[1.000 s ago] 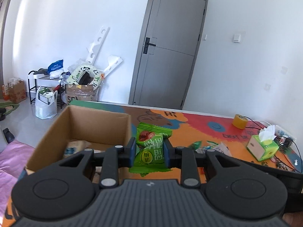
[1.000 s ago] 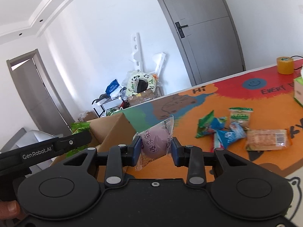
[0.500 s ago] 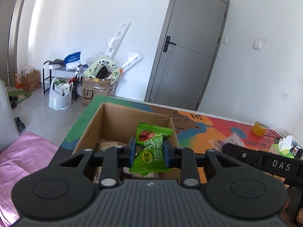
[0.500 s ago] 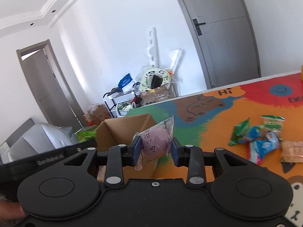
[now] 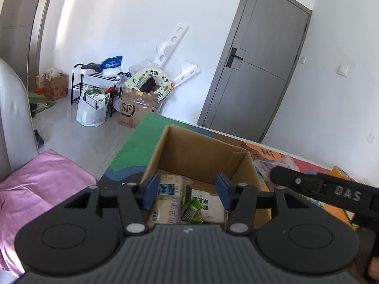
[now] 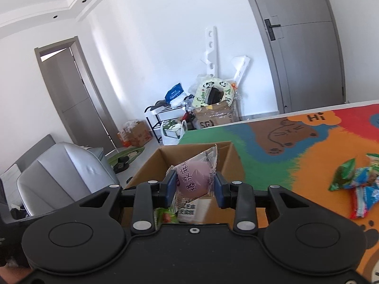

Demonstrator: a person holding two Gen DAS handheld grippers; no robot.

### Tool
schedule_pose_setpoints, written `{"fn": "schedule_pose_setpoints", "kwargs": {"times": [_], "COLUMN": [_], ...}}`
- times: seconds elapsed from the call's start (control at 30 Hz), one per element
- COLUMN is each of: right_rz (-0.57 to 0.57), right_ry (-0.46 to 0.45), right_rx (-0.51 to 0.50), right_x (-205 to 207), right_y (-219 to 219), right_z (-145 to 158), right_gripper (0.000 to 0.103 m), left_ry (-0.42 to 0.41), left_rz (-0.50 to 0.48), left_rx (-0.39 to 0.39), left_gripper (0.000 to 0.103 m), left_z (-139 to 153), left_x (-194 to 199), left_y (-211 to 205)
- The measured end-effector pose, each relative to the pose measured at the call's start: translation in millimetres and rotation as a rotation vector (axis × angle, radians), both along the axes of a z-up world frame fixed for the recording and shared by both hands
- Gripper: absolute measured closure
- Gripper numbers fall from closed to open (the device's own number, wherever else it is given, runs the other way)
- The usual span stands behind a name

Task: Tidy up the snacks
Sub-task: 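Carry both snacks over the cardboard box and open both grippers to drop them, then move both tools back over the snack pile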

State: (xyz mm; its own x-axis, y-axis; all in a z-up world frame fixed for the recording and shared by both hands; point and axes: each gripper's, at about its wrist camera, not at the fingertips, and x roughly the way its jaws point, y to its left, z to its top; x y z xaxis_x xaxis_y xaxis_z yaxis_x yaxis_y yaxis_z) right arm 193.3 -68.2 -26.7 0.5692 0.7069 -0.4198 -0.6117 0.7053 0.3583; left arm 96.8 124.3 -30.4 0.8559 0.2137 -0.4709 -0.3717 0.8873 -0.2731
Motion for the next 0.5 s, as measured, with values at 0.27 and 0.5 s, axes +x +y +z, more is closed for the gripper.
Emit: {"fn": "schedule_pose_setpoints", "kwargs": {"times": [0.27,0.5], "right_rz": [0.026,-0.039], "right_ry": [0.038,0.045], "right_rx": [0.015,0.017], "right_x": [4.1,3.9], "right_y": [7.0,-18.7], "right_z": [3.6,1.4], "right_gripper": [0.053,0.046], "left_ry": [0.003,-0.006], "left_rz": [0.030,0.040], "left_rx": [-0.007,-0.007], "left_gripper": [0.044,0.029], "left_z": [1.4,3.6], "left_x": [-4.8,-4.2], "left_y": [10.0,1.9]}}
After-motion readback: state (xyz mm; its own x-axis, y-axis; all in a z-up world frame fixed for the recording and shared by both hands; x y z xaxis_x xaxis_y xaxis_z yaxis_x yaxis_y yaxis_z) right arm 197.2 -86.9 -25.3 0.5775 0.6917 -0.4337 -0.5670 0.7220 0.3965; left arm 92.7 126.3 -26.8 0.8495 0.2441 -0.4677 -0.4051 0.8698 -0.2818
